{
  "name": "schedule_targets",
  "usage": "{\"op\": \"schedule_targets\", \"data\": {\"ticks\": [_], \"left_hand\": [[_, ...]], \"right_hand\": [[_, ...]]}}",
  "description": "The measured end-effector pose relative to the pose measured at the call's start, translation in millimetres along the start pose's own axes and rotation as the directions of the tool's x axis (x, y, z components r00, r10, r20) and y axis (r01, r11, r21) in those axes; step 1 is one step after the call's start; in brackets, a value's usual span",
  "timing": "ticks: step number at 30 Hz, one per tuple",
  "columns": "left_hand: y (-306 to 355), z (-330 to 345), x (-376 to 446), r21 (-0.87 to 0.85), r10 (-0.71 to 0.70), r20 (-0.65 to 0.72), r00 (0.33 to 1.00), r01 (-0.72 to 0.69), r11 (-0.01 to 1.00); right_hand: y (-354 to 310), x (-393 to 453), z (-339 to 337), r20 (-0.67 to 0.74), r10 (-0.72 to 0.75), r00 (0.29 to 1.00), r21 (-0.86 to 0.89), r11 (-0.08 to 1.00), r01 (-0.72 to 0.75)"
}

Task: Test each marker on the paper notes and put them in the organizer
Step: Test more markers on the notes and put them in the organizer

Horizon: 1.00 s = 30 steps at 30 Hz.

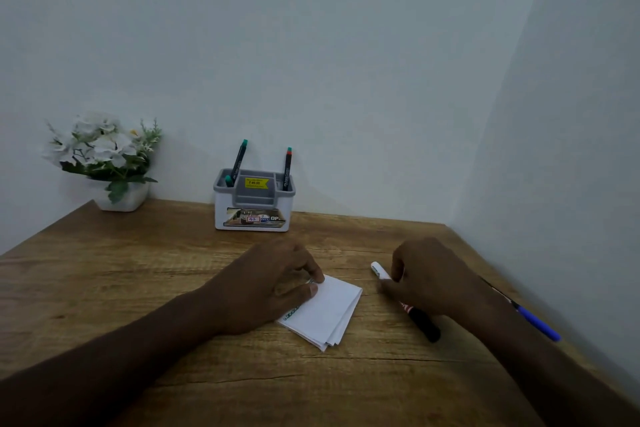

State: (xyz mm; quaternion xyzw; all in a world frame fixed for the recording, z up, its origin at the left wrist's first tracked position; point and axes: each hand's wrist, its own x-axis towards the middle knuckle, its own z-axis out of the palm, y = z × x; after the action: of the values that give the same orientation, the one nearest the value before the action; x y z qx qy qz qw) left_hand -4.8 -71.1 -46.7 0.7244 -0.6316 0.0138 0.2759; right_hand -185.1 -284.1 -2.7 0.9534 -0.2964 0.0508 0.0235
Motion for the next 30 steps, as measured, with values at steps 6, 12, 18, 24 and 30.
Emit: {"op": "schedule_targets", "data": {"ticks": [6,12,18,24,30], "left_hand": [[0,-2,0,-0.053,0.001,-0.043,0.999,-0.003,0.999],[5,1,-4,-0.146,-0.017,-0.215,0.976,-0.015,0.989],[13,-4,-1,-0.080,0.078,-0.207,0.975,-0.096,0.992],[12,-2,0,-0.086,0.066,-0.119,0.991,-0.077,0.993],[14,-5,-3,0.004,0.084,-0.132,0.988,-0.084,0.996]], "right_hand": [[-8,-3,-16,-0.354,0.070,0.932,0.479,0.870,0.117],[-53,-18,-1,-0.243,-0.011,0.970,0.965,0.101,0.243],[-72,-18,22,-0.249,-0.131,0.960,0.956,0.123,0.265],[-74,-20,28,-0.296,-0.109,0.949,0.898,0.308,0.315],[-79,-23,26,-0.315,-0.144,0.938,0.938,0.107,0.331]]}}
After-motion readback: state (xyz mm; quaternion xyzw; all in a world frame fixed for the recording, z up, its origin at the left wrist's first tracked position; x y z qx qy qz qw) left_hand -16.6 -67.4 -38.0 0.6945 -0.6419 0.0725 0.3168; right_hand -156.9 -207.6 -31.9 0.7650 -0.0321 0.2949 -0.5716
